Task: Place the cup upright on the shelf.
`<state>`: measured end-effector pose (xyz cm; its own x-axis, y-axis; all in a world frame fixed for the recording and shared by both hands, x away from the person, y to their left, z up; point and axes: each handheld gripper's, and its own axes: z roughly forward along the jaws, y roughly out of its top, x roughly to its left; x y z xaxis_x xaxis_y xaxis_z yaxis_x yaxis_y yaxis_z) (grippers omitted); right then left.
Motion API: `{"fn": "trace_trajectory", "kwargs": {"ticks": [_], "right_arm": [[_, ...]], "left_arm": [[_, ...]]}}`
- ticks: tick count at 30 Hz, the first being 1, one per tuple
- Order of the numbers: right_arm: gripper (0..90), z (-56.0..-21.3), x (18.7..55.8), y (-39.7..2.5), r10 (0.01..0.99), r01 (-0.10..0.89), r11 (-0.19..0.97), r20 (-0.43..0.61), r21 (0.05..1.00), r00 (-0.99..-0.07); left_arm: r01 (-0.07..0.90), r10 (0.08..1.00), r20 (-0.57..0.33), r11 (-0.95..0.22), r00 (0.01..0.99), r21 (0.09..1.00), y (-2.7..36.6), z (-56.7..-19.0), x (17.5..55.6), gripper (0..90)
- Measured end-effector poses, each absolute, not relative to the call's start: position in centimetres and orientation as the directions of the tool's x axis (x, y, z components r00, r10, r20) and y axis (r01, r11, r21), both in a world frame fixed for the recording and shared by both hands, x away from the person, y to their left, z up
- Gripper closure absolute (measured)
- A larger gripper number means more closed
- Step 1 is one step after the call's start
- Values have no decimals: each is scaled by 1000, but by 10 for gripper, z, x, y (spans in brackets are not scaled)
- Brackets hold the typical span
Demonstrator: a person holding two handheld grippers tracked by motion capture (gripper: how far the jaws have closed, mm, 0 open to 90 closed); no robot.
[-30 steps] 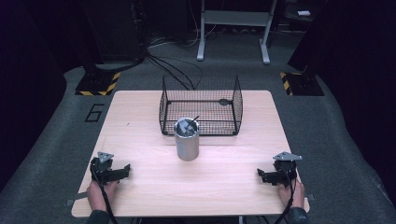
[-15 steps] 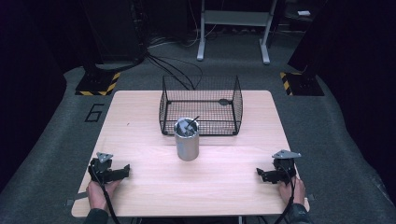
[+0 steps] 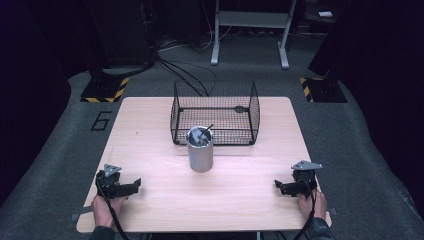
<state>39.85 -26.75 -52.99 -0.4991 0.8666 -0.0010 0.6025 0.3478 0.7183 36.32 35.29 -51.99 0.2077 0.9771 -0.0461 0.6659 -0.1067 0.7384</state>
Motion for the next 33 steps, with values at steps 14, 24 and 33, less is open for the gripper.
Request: {"fn": "trace_trajectory", "kwargs": {"ticks": [14,24,33], "right_arm": [[0,-530,399,-268,866,604,352,-3,715,-500],[0,-530,399,-268,866,603,349,-1,718,-500],[0,-530,399,-268,865,605,353,-3,714,-502]], "left_arm": [[631,942,-67,-167,329,758,323,-499,363,2],[604,917,-72,-198,393,772,303,-486,368,2],[577,887,-74,-230,455,784,281,-474,373,0]]}}
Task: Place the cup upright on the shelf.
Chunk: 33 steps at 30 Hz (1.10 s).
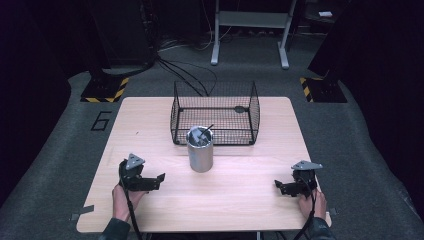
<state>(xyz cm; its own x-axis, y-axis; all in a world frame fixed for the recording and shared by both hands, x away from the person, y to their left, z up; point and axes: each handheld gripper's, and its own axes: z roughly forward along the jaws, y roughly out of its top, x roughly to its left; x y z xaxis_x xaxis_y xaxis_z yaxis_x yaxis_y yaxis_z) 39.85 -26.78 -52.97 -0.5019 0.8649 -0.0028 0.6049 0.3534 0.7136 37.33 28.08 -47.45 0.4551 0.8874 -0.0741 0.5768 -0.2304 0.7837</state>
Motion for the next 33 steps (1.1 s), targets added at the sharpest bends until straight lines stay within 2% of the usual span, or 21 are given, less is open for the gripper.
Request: {"fn": "trace_trajectory", "kwargs": {"ticks": [15,33], "right_arm": [[0,-530,399,-268,865,604,351,-2,716,-501],[0,-530,399,-268,866,601,350,-3,718,-500]], "left_arm": [[510,822,-73,-279,565,814,246,-455,384,0],[440,754,-96,-270,649,857,210,-431,402,0]]}}
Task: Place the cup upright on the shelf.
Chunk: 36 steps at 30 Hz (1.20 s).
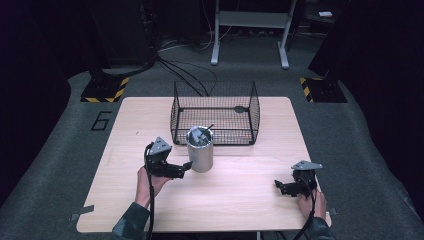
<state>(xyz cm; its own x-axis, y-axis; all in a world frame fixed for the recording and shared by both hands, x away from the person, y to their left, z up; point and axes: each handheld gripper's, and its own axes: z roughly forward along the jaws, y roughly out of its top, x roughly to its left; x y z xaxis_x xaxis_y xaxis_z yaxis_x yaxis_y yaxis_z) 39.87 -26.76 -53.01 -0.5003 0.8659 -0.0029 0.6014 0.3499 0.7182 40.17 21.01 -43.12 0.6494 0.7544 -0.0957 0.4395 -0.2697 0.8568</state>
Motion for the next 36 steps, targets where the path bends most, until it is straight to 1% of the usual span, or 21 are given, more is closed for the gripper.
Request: {"fn": "trace_trajectory", "kwargs": {"ticks": [9,14,22,28,36], "right_arm": [[0,-530,399,-268,866,602,349,-1,719,-500],[0,-530,399,-268,865,603,351,-2,717,-501],[0,-530,399,-268,865,604,353,-2,715,-502],[0,-530,399,-268,866,602,351,-3,717,-501],[0,-530,399,-268,865,603,351,-2,716,-502]], "left_arm": [[418,742,-86,-274,665,866,200,-430,412,0],[422,728,-100,-275,678,864,194,-430,420,0],[404,722,-96,-268,686,875,185,-428,432,0],[387,712,-76,-285,698,877,180,-431,437,0],[371,706,-72,-279,704,885,173,-433,444,0]]}}
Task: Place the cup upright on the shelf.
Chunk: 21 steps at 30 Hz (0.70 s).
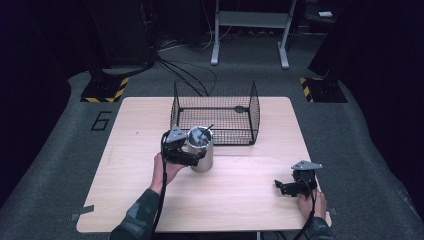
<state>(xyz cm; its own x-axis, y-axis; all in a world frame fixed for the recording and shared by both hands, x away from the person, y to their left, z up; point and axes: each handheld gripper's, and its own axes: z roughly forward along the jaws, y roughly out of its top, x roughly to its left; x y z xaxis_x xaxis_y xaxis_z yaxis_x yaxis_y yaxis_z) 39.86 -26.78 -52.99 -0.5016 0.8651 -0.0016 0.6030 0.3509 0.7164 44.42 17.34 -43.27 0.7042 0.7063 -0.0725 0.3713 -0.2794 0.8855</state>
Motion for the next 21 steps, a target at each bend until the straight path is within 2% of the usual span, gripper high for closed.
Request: {"fn": "trace_trajectory", "kwargs": {"ticks": [21], "right_arm": [[0,-530,399,-268,865,604,354,-3,714,-502]], "left_arm": [[359,712,-75,-257,698,897,157,-440,460,0]]}}
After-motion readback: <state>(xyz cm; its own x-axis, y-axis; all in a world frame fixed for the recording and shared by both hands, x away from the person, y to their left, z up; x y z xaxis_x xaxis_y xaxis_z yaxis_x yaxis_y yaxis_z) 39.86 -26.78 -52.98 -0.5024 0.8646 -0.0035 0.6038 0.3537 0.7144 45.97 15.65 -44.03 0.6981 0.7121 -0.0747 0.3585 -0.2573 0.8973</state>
